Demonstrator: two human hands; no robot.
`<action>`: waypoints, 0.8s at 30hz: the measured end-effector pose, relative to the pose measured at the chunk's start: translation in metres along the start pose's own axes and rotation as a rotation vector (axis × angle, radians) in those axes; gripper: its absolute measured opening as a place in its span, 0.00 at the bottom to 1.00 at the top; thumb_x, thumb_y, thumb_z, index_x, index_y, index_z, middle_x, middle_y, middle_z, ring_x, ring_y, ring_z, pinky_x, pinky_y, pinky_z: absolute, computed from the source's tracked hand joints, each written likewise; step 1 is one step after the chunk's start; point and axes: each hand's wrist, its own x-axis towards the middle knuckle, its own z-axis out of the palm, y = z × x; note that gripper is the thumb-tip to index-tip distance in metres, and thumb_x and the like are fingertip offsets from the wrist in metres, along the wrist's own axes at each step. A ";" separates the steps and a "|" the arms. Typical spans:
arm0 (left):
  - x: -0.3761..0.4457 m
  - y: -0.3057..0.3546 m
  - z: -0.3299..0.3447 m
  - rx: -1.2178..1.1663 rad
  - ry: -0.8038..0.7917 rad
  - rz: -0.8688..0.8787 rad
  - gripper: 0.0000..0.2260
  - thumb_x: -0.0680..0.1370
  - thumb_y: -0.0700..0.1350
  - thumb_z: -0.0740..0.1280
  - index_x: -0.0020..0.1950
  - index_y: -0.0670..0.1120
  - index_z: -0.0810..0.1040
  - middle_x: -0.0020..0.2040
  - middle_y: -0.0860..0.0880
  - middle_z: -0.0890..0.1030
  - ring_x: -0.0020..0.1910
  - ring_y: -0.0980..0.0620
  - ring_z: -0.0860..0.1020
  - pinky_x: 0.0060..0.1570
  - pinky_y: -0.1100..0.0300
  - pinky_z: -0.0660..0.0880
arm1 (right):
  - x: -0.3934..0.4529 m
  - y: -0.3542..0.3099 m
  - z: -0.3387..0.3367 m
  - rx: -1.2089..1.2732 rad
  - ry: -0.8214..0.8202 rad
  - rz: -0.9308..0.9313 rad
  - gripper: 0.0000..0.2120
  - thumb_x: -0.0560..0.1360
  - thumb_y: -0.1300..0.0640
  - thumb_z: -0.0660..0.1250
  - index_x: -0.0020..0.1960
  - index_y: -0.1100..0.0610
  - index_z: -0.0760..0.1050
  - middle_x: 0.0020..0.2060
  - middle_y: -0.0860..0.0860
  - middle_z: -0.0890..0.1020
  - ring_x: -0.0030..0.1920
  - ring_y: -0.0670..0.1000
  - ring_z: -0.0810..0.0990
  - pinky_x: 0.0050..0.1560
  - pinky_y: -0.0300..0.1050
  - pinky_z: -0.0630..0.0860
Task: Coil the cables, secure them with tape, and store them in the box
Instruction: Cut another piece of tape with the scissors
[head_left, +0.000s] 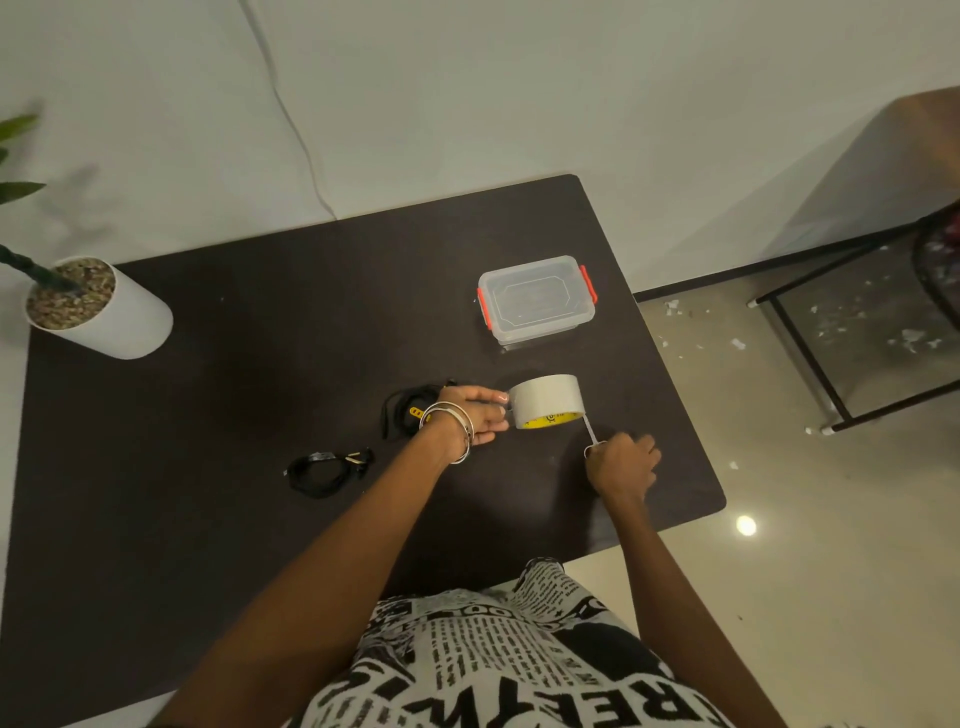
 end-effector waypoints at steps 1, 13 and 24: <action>0.000 0.000 0.000 0.003 0.003 -0.003 0.10 0.75 0.33 0.66 0.55 0.41 0.80 0.48 0.45 0.81 0.38 0.53 0.80 0.47 0.59 0.76 | -0.001 -0.001 0.000 -0.049 -0.024 -0.009 0.15 0.76 0.56 0.65 0.58 0.65 0.73 0.64 0.63 0.67 0.65 0.63 0.65 0.63 0.59 0.66; -0.002 0.001 -0.003 -0.003 -0.006 -0.007 0.09 0.76 0.33 0.66 0.53 0.42 0.80 0.48 0.44 0.80 0.37 0.54 0.80 0.48 0.59 0.76 | -0.016 0.007 0.003 -0.228 0.054 -0.238 0.14 0.77 0.61 0.63 0.60 0.67 0.70 0.55 0.62 0.75 0.57 0.60 0.75 0.59 0.49 0.72; -0.002 -0.005 -0.004 -0.031 -0.018 -0.012 0.08 0.75 0.32 0.65 0.47 0.44 0.79 0.48 0.44 0.80 0.38 0.52 0.80 0.47 0.57 0.77 | -0.018 0.021 -0.009 0.099 0.086 0.057 0.10 0.76 0.61 0.67 0.52 0.68 0.77 0.46 0.62 0.80 0.47 0.61 0.80 0.46 0.51 0.78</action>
